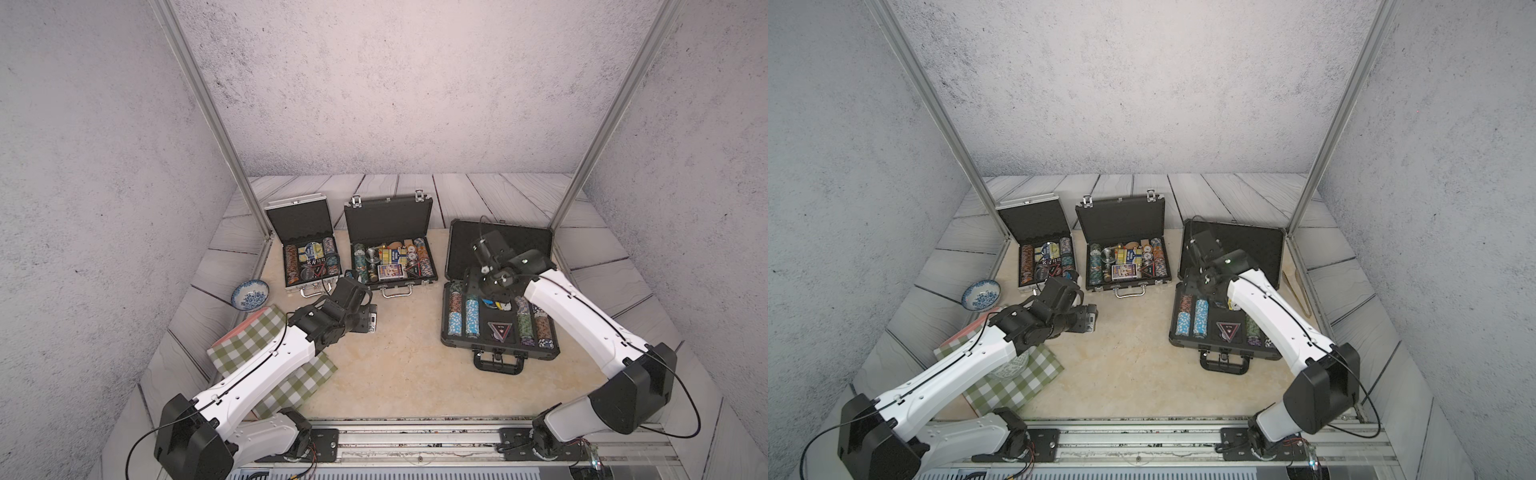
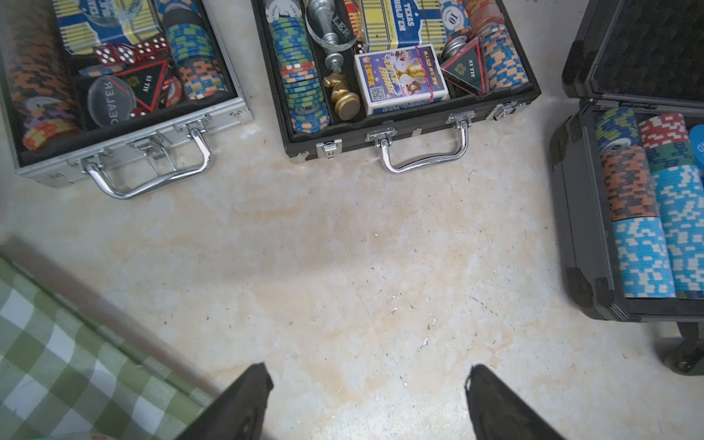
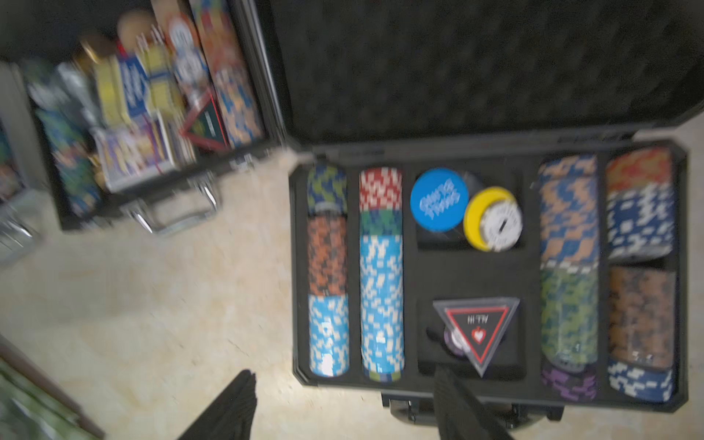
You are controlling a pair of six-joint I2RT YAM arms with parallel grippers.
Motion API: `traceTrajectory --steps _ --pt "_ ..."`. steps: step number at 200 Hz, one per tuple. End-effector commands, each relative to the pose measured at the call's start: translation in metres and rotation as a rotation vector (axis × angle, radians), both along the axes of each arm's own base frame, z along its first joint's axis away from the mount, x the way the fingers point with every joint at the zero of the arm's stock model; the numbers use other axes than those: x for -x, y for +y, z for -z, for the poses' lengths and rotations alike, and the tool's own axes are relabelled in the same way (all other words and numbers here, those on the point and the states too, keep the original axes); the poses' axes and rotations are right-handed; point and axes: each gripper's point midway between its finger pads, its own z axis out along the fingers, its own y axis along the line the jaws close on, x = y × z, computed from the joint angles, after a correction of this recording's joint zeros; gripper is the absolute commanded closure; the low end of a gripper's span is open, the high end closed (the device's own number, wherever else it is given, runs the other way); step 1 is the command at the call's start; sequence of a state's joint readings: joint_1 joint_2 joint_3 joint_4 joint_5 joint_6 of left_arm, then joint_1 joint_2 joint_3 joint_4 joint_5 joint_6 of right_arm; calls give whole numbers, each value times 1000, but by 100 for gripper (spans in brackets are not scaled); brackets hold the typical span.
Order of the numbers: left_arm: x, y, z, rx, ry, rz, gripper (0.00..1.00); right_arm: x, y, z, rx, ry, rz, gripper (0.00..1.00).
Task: Close the poker set cases
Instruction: Close the lid of the poker set case.
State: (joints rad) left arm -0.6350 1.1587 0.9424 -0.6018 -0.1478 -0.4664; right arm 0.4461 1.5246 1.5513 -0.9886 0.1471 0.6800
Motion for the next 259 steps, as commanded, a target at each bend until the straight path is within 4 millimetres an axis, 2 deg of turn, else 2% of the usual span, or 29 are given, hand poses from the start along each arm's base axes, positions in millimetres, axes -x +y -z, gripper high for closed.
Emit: traceTrajectory --steps 1,43,75,118,174,259 --pt "5 -3 7 3 28 38 16 -37 -18 -16 -27 -33 33 25" --pt "10 -10 15 11 74 71 16 -106 -54 -49 -181 -168 177 25" --pt "9 -12 16 5 87 79 16 -141 -78 -58 -227 -240 265 25" --pt "6 -12 17 -2 87 70 16 -174 -113 -43 -315 -260 418 25" --pt "4 -14 20 -8 93 70 16 -200 -153 -19 -449 -282 628 26" --pt "1 -9 21 -37 84 56 16 -235 -170 22 -530 -254 759 27"
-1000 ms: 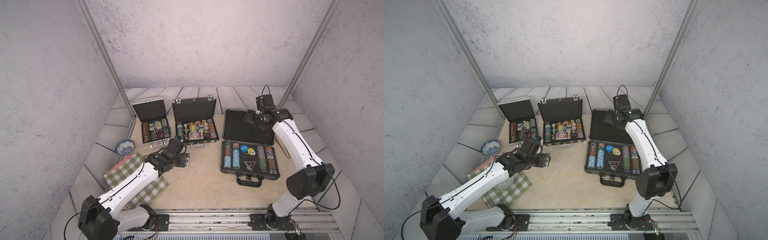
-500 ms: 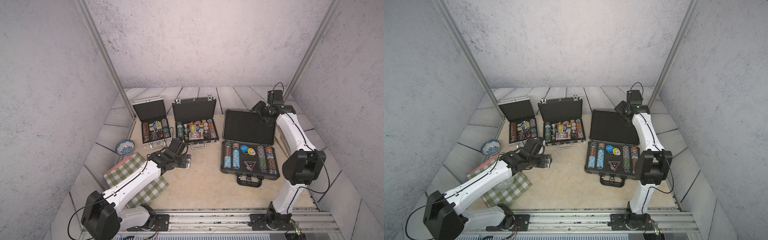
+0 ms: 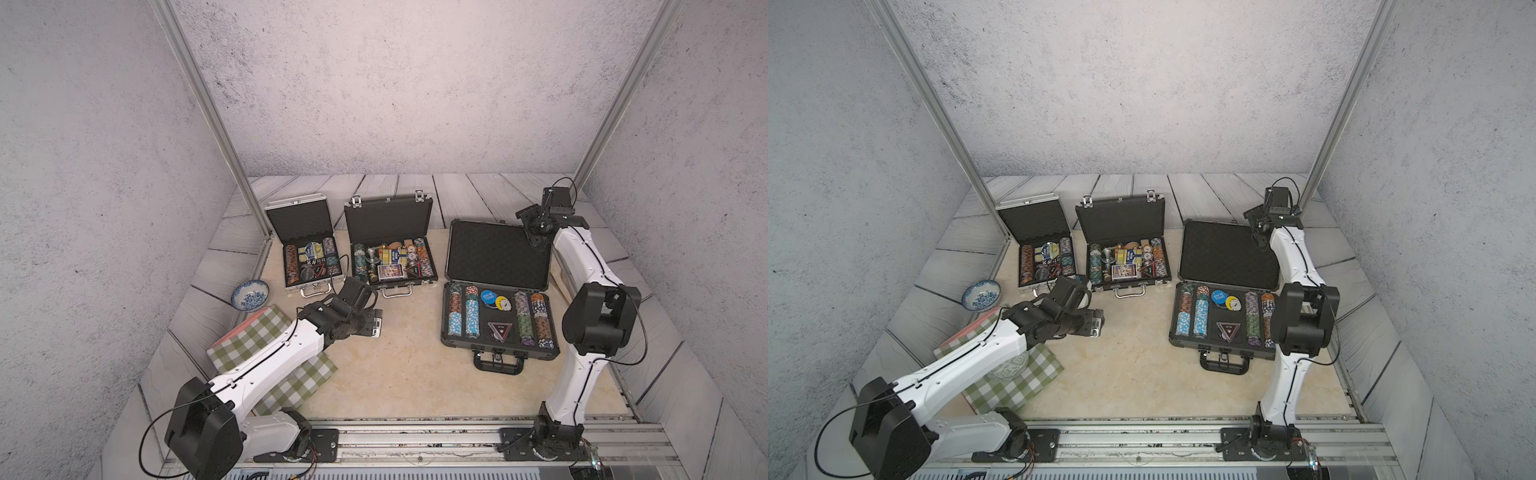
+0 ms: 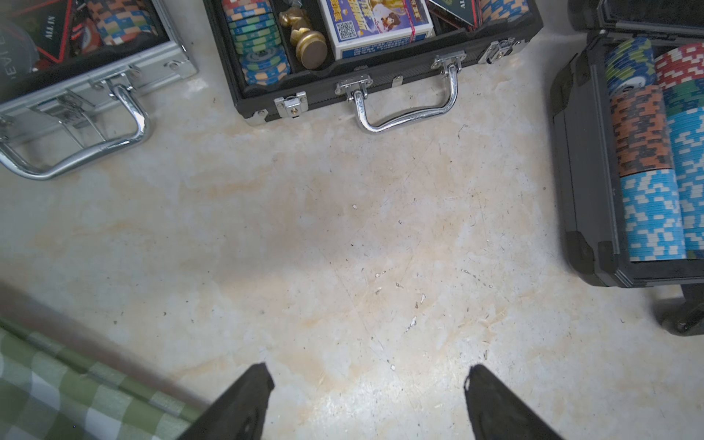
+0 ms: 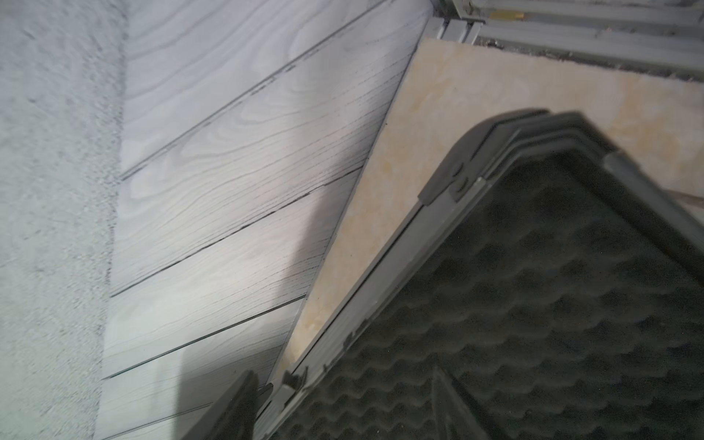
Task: Close the poker set cases
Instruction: Close the lid of the poker set case.
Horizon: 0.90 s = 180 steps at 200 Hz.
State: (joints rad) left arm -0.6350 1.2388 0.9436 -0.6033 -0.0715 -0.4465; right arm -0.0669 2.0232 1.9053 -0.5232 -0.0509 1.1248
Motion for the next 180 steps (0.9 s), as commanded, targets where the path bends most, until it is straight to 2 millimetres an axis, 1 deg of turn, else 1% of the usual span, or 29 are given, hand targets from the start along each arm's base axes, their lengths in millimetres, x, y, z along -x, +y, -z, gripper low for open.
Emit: traceTrajectory --steps 1,60,92,125,173,180 --pt "-3 4 -4 -27 -13 -3 16 -14 -3 8 -34 -4 33 27" --pt "-5 5 -4 -40 -16 -3 16 -31 -7 24 -50 6 61 27" --pt "-6 6 -4 -53 -18 -4 16 -37 -10 31 -60 16 69 30" --pt "-7 7 -6 -56 -24 -7 16 -43 -10 30 -55 6 58 36" --pt "-8 6 -6 -55 -24 -5 16 -41 -10 32 -59 10 52 48" --pt "-8 5 -6 -54 -23 -4 16 -40 -10 32 -59 9 53 51"
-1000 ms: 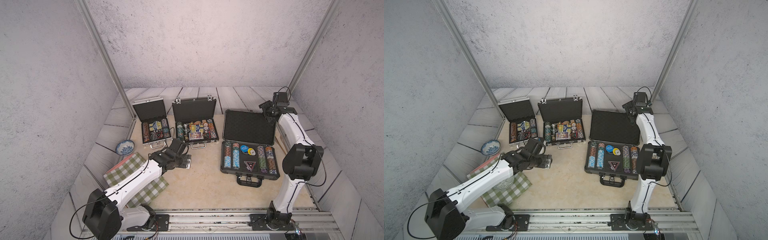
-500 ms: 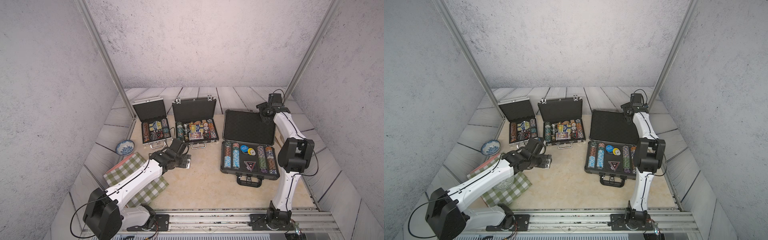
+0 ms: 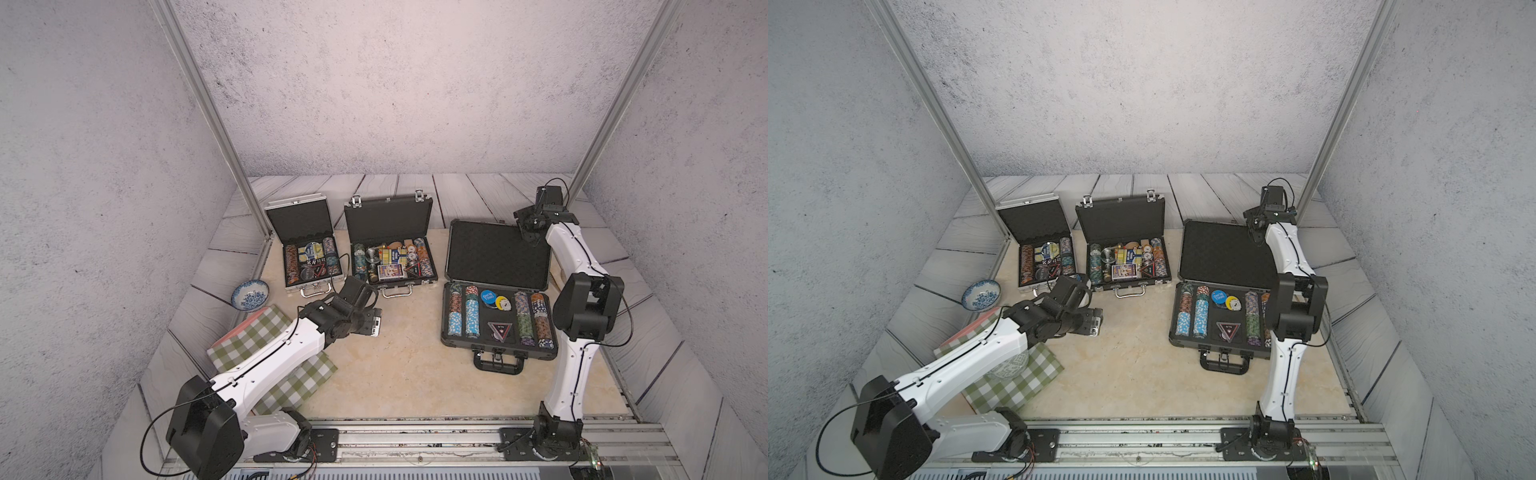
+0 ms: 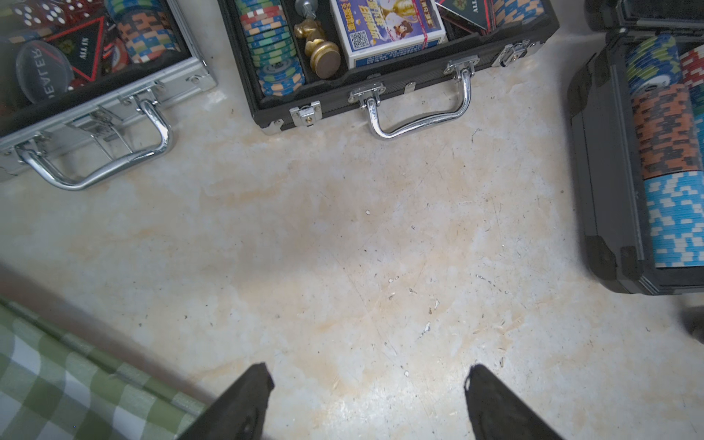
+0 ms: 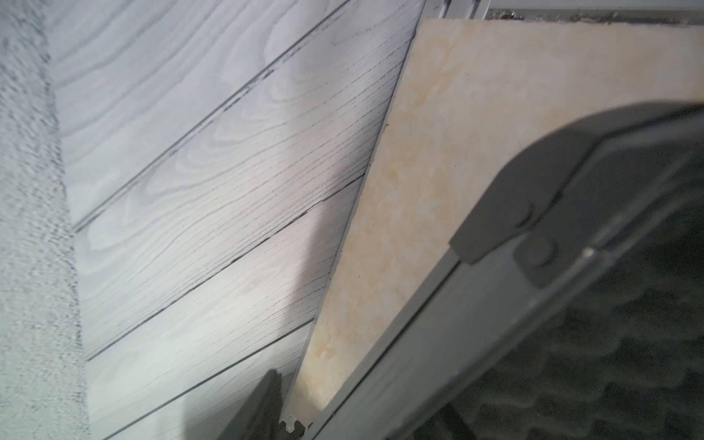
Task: Close the poker set cases
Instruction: Close the lid of the poker set case.
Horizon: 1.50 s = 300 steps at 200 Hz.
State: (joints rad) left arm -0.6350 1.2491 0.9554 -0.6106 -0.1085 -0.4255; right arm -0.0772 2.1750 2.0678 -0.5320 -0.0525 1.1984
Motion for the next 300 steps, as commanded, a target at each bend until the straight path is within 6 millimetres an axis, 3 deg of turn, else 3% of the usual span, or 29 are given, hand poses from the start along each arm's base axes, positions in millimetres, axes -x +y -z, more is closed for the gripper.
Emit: traceTrajectory --steps 1,28,79,129,170,211,248,300 --pt "-4 1 -5 -15 -4 0 16 -6 -2 15 -3 12 -5 52" --pt "-5 0 -6 -11 -7 -1 16 -4 -2 14 -1 7 -10 66" --pt "-4 0 -7 -8 -7 -4 16 -1 -3 7 7 -5 -17 81" --pt "-4 0 -1 -8 3 -8 16 6 -1 -18 30 -62 -40 93" --pt "-5 -8 13 4 42 2 17 19 1 -40 59 -104 -68 96" --pt "-13 -23 17 27 73 10 17 36 6 -48 73 -126 -95 98" --pt "-26 -47 18 78 88 24 18 61 10 -56 76 -161 -109 98" --pt "-28 -84 37 74 117 89 19 102 9 -63 133 -175 -113 98"
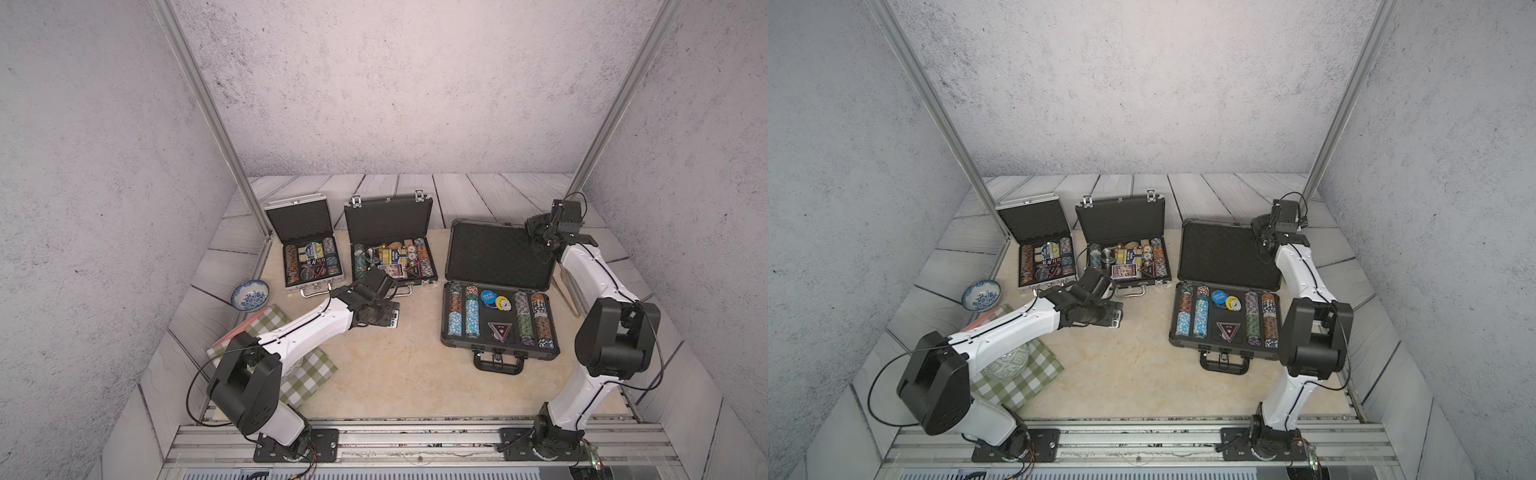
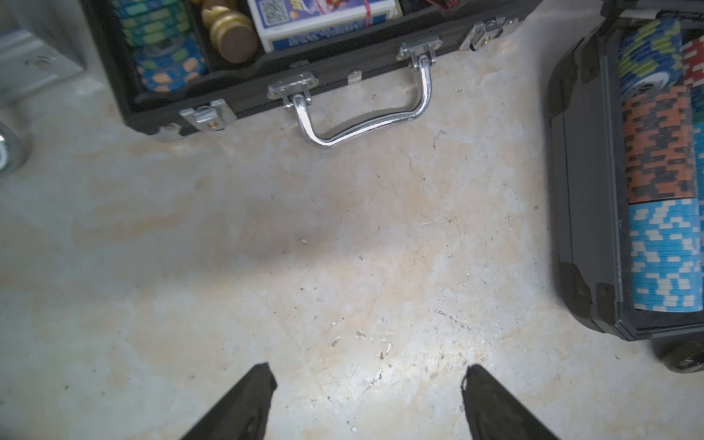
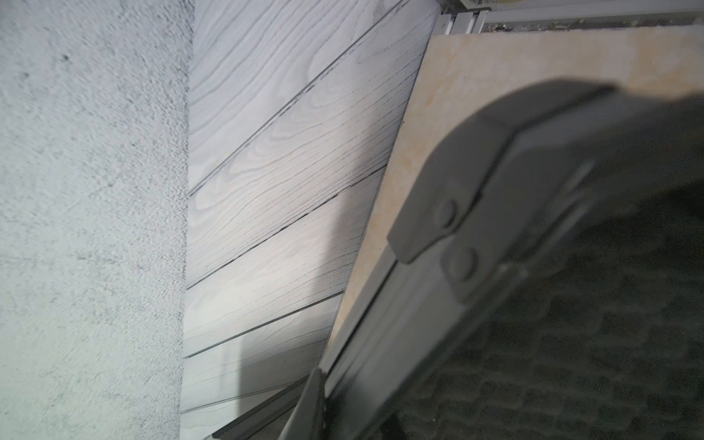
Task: Close the poker set cases
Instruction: Close the lid of the poker set case.
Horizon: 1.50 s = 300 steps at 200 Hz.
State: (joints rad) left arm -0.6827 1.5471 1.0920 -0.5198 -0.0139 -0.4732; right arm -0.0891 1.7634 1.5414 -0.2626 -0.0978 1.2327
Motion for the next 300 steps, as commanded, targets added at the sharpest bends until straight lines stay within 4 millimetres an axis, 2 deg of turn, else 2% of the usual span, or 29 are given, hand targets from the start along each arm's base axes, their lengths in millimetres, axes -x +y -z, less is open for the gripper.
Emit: traceTrajectory --steps 1,23,58,110,161,191,225,246,267,300 --pt "-1 -23 0 34 1 34 19 28 2 -20 182 -23 -95 98" --pt "-1 -44 4 43 11 75 20 44 2 -22 196 -24 -99 97" --pt "-10 -66 9 67 28 94 20 78 3 -12 204 -8 -92 95" --pt "-31 -98 -2 120 22 141 21 127 3 -1 232 28 -85 92" --pt "-33 -137 -5 278 108 158 36 174 8 14 223 68 -90 87" --pt "-32 -158 -9 390 152 169 54 198 10 18 243 95 -108 84" --pt "-31 -182 -17 537 206 166 65 221 14 30 244 131 -133 82" --pt "-32 -190 -19 604 228 149 65 233 17 36 241 151 -148 80" --pt "-32 -190 -18 621 233 133 65 244 19 41 238 166 -159 76" --pt "-33 -188 -16 624 225 120 64 261 22 47 242 199 -181 60"
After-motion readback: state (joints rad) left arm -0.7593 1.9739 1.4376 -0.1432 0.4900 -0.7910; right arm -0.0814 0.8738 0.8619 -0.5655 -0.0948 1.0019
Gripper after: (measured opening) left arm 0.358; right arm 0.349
